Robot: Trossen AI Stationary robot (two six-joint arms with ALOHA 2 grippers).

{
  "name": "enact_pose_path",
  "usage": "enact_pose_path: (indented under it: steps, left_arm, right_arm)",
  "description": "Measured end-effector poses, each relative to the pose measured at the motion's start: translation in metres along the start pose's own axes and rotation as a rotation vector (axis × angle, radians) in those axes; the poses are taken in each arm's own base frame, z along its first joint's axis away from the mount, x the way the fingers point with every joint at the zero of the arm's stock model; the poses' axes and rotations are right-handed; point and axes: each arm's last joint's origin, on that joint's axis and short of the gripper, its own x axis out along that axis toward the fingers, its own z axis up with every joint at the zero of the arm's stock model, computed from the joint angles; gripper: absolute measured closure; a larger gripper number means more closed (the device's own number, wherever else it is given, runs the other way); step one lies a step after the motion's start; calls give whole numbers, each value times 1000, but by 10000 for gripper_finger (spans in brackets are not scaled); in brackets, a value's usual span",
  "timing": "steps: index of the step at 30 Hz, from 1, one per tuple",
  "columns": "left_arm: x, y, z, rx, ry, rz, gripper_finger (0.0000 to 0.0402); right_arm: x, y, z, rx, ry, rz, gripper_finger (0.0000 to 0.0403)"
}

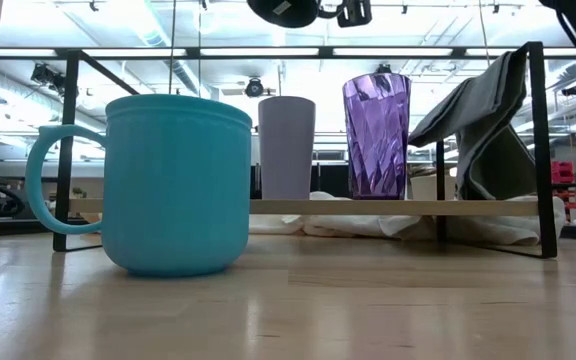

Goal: Stack small to large cups/mugs on shelf
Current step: Put the black mug on the shelf

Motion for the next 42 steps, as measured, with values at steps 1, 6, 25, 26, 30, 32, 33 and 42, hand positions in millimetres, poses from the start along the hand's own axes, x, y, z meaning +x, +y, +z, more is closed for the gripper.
enact_pose_path:
  steps: [1, 6, 25, 26, 30, 32, 33, 42]
  left_arm:
    - [3, -2, 2, 25, 4, -4, 259]
    - [7, -3, 5, 66, 6, 16, 253]
    - [35, -3, 0, 59, 94, -123, 254]
    - [37, -4, -1, 69, 107, -136, 255]
    - [40, -8, 1, 102, 120, -146, 253]
    - [38, -8, 1, 106, 116, -137, 251]
    - [36, -7, 1, 104, 111, -131, 251]
    - [36, -3, 0, 110, 115, -121, 265]
  right_arm:
    - [1, -1, 1, 3, 5, 2, 392]
    - [4, -3, 2, 7, 13, -8, 392]
    - [25, -2, 4, 10, 53, -7, 394]
    - [25, -1, 5, 10, 53, 4, 395]
    - [23, 0, 5, 11, 48, 19, 395]
    - [23, 0, 6, 8, 46, 24, 395]
    - [23, 0, 5, 7, 47, 27, 395]
    - [23, 4, 10, 8, 16, 63, 395]
